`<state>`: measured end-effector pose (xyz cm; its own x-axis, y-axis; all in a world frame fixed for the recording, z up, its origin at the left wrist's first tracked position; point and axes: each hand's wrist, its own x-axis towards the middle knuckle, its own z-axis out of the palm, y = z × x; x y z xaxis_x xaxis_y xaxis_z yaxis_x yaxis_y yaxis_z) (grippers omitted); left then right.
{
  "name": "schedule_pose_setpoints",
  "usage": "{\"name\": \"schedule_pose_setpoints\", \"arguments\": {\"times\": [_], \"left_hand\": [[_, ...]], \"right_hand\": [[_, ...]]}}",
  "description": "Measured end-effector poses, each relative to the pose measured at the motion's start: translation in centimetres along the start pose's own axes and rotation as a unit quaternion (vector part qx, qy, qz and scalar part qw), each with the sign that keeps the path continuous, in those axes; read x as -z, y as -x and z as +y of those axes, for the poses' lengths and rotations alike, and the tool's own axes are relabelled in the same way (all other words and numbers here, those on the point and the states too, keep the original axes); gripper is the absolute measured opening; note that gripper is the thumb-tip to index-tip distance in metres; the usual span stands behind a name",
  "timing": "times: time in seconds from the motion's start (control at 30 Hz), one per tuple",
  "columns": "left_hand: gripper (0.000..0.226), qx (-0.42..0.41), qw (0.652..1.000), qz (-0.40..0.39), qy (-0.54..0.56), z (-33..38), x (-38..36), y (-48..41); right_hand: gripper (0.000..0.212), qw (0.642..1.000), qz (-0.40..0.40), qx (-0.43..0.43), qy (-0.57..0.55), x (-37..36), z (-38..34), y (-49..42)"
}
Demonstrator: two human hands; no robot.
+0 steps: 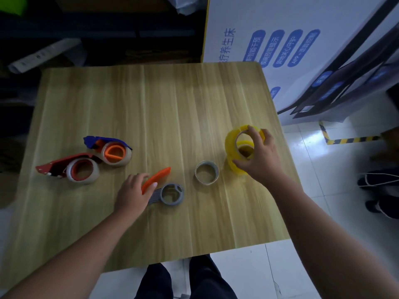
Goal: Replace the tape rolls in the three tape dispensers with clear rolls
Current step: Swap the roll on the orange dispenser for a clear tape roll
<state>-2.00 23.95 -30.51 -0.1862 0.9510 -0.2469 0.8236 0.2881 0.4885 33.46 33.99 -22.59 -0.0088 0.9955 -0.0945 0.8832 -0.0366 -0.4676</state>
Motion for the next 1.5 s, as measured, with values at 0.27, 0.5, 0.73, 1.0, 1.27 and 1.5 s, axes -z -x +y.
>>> {"name": "schedule_pose_setpoints", "arguments": {"times": [0.27,0.5,0.73,1.0,1.27,1.5], "left_hand": [[0.047,-0.065,0.982,-0.042,0.171,4.3,0.7,-0.4],[0.056,0.053,0.861,-0.150,0.483,6.7,2.0,-0.3],[0.032,0.148,0.812,-0.138,0.548,3.7,3.0,-0.5],[0.029,0.210,0.787,-0.124,0.566,0.5,3.1,0.3],[0.035,0.126,0.859,-0.217,0.447,0.6,4.2,-1.4],[0.062,0.108,0.869,-0.210,0.435,3.3,5.2,-2.7]], "right_hand": [[0.107,0.986,-0.026,0.160,-0.029,-2.7,-5.8,4.2],[0.100,0.979,-0.101,0.177,-0.029,-7.5,-10.5,6.5],[0.115,0.969,-0.168,0.150,-0.107,-9.7,-11.4,6.6],[0.100,0.960,-0.222,0.073,-0.152,-10.5,-10.4,7.3],[0.057,0.928,-0.325,0.055,-0.174,-9.2,-12.5,4.9],[0.026,0.938,-0.305,-0.025,-0.160,-9.5,-13.8,4.2]]}}
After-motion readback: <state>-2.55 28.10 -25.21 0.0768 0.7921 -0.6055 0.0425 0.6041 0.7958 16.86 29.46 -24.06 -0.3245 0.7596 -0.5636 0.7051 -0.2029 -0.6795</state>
